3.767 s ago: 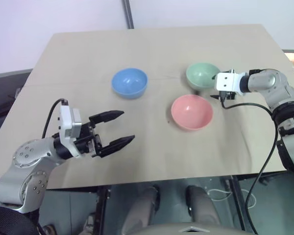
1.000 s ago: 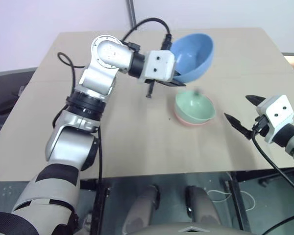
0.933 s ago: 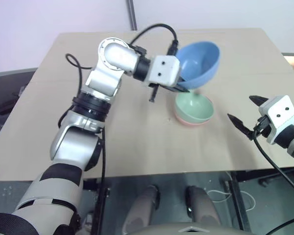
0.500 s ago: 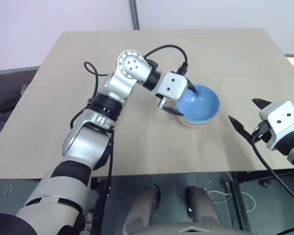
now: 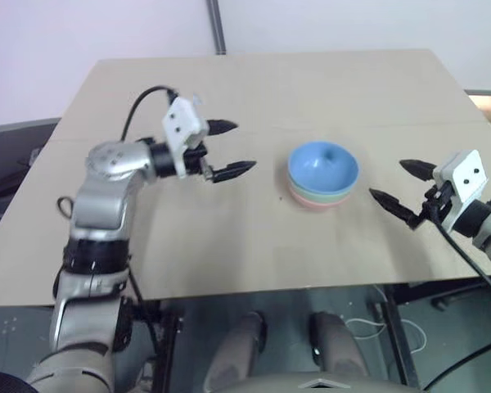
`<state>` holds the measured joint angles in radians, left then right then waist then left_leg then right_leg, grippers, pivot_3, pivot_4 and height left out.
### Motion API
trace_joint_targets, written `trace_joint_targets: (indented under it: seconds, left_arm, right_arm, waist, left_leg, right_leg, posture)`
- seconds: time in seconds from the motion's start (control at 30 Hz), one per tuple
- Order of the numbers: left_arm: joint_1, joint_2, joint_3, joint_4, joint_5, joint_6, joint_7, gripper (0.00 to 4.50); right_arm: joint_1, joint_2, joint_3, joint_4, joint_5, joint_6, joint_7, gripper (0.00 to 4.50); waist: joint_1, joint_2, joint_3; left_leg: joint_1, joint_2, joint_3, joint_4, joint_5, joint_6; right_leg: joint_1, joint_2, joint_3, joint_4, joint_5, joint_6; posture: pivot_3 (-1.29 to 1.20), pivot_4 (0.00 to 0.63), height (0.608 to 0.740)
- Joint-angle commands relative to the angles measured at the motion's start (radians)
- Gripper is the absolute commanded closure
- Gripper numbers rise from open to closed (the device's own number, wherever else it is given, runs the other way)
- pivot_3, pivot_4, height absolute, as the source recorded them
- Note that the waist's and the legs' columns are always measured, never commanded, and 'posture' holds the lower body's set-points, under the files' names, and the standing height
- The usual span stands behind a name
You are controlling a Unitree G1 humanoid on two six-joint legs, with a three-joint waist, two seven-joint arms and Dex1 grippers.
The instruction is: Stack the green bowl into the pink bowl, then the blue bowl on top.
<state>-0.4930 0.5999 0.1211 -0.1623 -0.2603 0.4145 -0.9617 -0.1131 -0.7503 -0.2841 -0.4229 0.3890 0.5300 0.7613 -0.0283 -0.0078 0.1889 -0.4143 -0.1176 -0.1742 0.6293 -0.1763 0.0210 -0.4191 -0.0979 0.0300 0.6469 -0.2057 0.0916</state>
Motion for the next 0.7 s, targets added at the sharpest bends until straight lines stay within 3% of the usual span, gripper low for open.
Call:
trace_joint_targets:
  seconds: [0.03,0.17,0.27,0.7]
  left_arm:
    - [0.116,-0.038,0.097,-0.172,-0.018,0.045,0.168,0.06]
    - [0.282,-0.014,0.152,-0.254,-0.041,-0.05,0.148,0.06]
    - [0.354,0.001,0.198,-0.282,-0.109,-0.009,0.149,0.06]
    - [0.464,0.089,0.261,-0.305,-0.259,0.03,0.115,0.06]
  right_arm:
    - [0.007,-0.029,-0.063,0.05,0.034,-0.062,0.066,0.06]
    - [0.047,-0.067,-0.123,0.081,0.092,-0.076,0.153,0.06]
    - [0.064,-0.088,-0.156,0.1,0.111,-0.088,0.186,0.06]
    - [0.141,-0.141,-0.238,0.124,0.148,-0.077,0.23,0.06]
  waist:
    - [0.006,0.0,0.0]
    - [0.018,0.0,0.0]
    - [0.021,0.0,0.0]
    - [0.022,0.0,0.0]
  left_leg:
    - [0.0,0.0,0.0,0.0,0.0,0.0]
    - [0.0,0.0,0.001,-0.001,0.0,0.0]
    - [0.0,0.0,0.001,-0.002,-0.001,-0.001]
    - [0.0,0.0,0.002,-0.002,-0.003,-0.004]
  right_leg:
    - [0.0,0.0,0.0,0.0,0.0,-0.001]
    - [0.0,0.0,0.0,-0.001,0.002,-0.003]
    - [0.0,-0.001,0.0,-0.001,0.0,-0.004]
    - [0.001,-0.003,0.0,-0.003,-0.003,-0.003]
  posture:
    - [0.0,0.15,0.74]
    - [0.0,0.15,0.74]
    - [0.0,0.15,0.74]
    - [0.0,0.15,0.74]
